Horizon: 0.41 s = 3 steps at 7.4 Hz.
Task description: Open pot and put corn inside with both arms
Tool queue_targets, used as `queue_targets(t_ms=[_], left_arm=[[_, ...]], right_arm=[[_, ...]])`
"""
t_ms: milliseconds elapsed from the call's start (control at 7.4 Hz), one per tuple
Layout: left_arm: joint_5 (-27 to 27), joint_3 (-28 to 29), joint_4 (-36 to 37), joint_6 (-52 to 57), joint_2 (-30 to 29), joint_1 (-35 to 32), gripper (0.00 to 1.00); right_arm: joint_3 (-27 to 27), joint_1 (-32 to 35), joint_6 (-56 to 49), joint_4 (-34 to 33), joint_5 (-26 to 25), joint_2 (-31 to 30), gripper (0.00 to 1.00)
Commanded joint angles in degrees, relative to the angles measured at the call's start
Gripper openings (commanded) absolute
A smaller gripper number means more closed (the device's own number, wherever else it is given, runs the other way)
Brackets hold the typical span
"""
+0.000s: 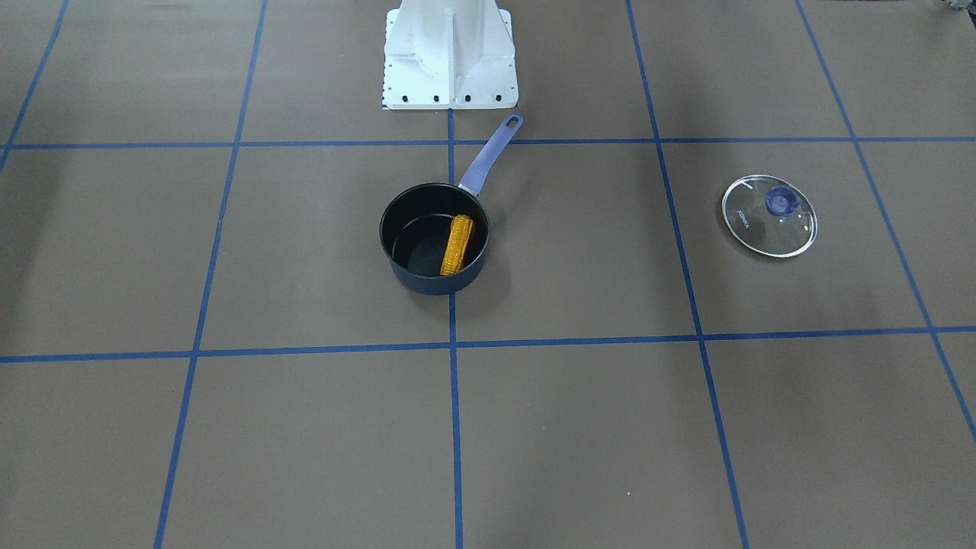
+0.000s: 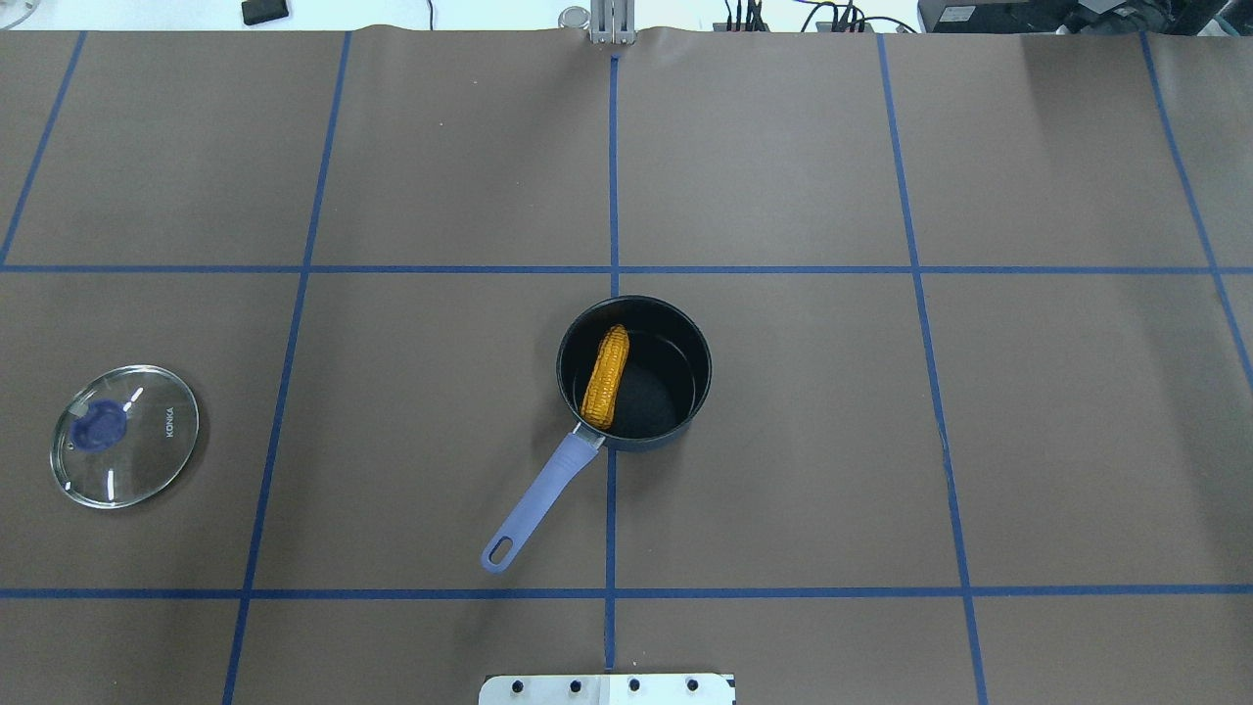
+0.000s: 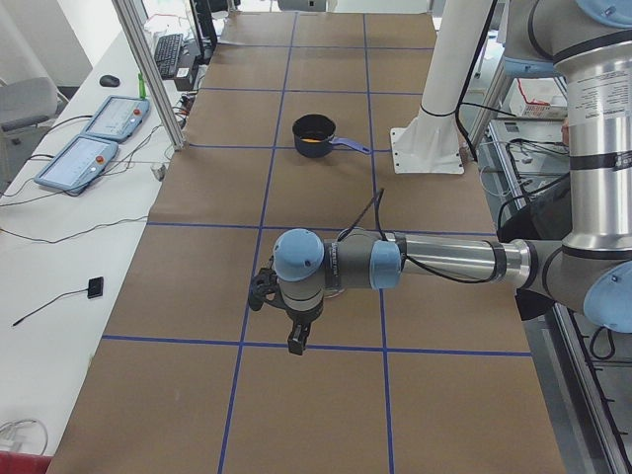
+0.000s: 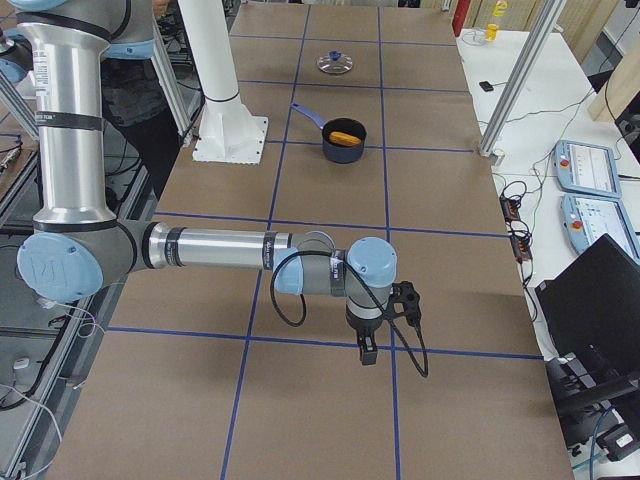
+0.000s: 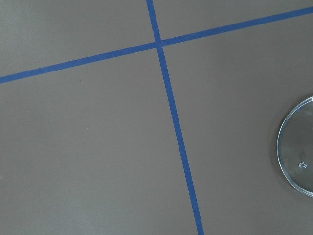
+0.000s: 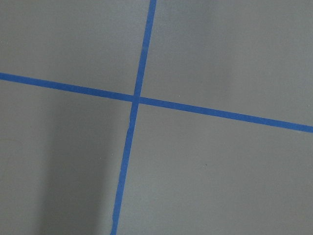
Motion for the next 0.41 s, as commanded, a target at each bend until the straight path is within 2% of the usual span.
queue_targets(t_ms=[0,270], left_arm=[[0.0,0.07,0.0,-0.16,0.0,0.0,0.99],[0.0,0.07,0.0,-0.16,0.0,0.0,0.99]], right_arm=[[0.0,-0.2,0.07,0.0,0.02,0.06,1.0],[0.0,-0.37,0.07,0.09,-0.07,0.06,1.0]])
